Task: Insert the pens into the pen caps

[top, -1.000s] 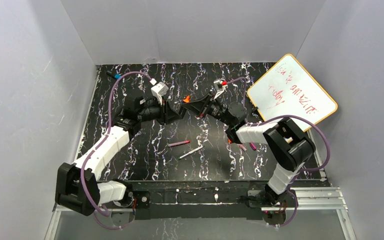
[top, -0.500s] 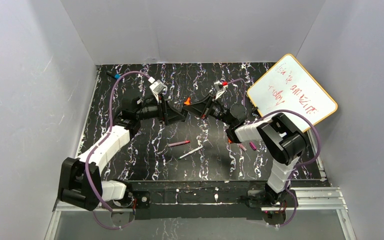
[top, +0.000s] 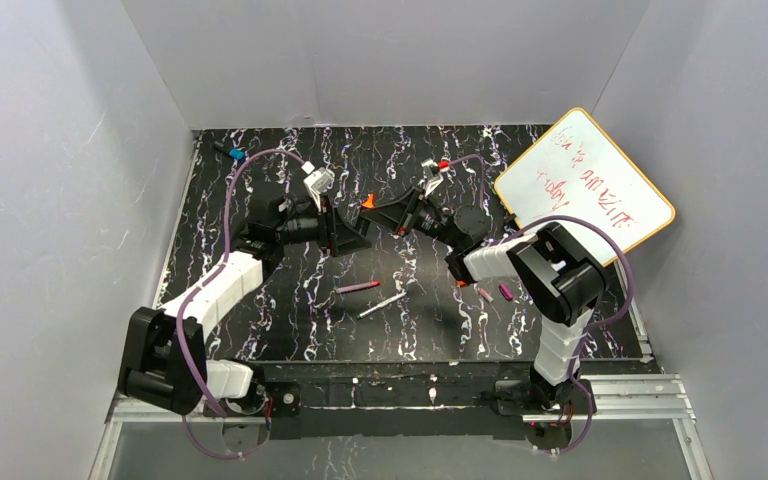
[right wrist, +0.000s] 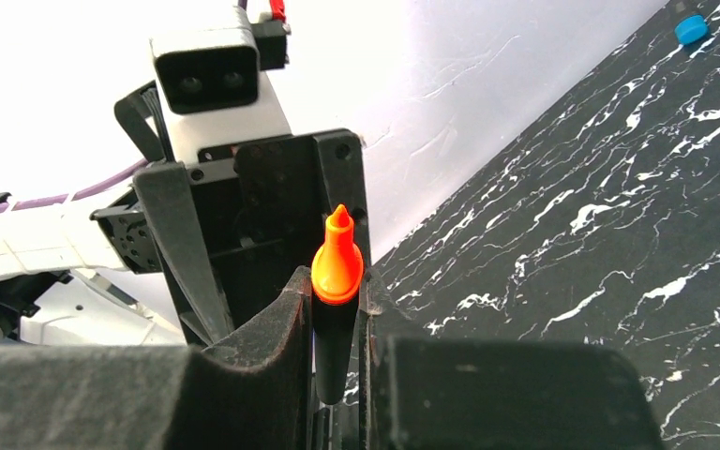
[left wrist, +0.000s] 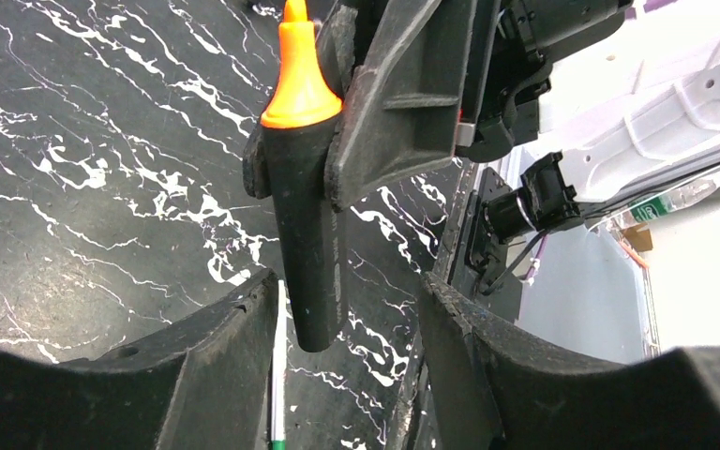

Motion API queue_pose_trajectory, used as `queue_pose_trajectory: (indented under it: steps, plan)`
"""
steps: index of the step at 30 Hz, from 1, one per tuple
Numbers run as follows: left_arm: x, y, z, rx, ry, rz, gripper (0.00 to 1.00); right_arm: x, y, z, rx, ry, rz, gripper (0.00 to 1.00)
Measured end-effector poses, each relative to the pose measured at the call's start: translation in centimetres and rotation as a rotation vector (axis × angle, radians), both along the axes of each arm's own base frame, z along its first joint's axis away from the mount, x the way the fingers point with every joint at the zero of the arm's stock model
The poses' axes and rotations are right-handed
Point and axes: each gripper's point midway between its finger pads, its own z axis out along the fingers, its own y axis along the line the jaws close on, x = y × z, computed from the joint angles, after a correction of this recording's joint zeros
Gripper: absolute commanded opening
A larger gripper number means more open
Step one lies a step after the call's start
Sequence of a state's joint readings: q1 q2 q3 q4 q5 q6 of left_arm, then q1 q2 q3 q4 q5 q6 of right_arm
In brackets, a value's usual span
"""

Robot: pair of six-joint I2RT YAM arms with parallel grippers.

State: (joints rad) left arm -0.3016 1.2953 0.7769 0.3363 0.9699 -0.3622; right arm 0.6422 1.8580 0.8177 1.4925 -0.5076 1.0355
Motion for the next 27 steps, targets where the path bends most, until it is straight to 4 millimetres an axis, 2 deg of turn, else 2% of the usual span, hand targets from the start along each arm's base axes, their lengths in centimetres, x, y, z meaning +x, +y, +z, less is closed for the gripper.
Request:
queue_pose_trajectory:
  steps: [4, 9, 13, 15, 18, 19, 21, 22, 25, 27]
  plan:
    - [-0.1, 0.0, -0.7, 0.013, 0.009, -0.004, 0.48, -0.1, 0.3, 0.3, 0.008, 0.001, 0.008, 0.01]
    - [0.0, 0.1, -0.8, 0.021, -0.008, -0.002, 0.18, -0.2, 0.4, 0.3, 0.009, 0.006, 0.014, 0.01]
    - [0.2, 0.3, -1.2, 0.029, -0.001, 0.015, 0.11, -0.5, 0.6, 0.3, 0.009, -0.001, 0.025, 0.01]
    - [0.2, 0.3, -1.2, 0.03, 0.001, 0.017, 0.01, -0.5, 0.7, 0.2, 0.008, 0.0, 0.029, 0.01]
    - [0.2, 0.3, -1.3, 0.031, 0.003, 0.019, 0.0, -0.5, 0.7, 0.1, 0.006, 0.001, 0.031, 0.01]
    - [0.2, 0.3, -1.4, 0.032, 0.003, 0.019, 0.0, -0.5, 0.7, 0.1, 0.007, 0.003, 0.032, 0.06]
    - [0.2, 0.3, -1.4, 0.031, 0.003, 0.021, 0.0, -0.5, 0.8, 0.1, 0.01, 0.004, 0.035, 0.41]
    - [0.2, 0.3, -1.4, 0.031, 0.001, 0.022, 0.0, -0.5, 0.9, 0.1, 0.013, 0.009, 0.039, 0.51]
    - [0.2, 0.4, -1.7, 0.03, -0.005, 0.022, 0.0, 0.1, 1.1, 0.0, 0.012, 0.047, 0.035, 0.94]
    - [0.0, 0.3, -2.0, 0.032, -0.001, 0.019, 0.0, 0.7, 1.1, -0.4, 0.0, 0.077, 0.004, 0.99]
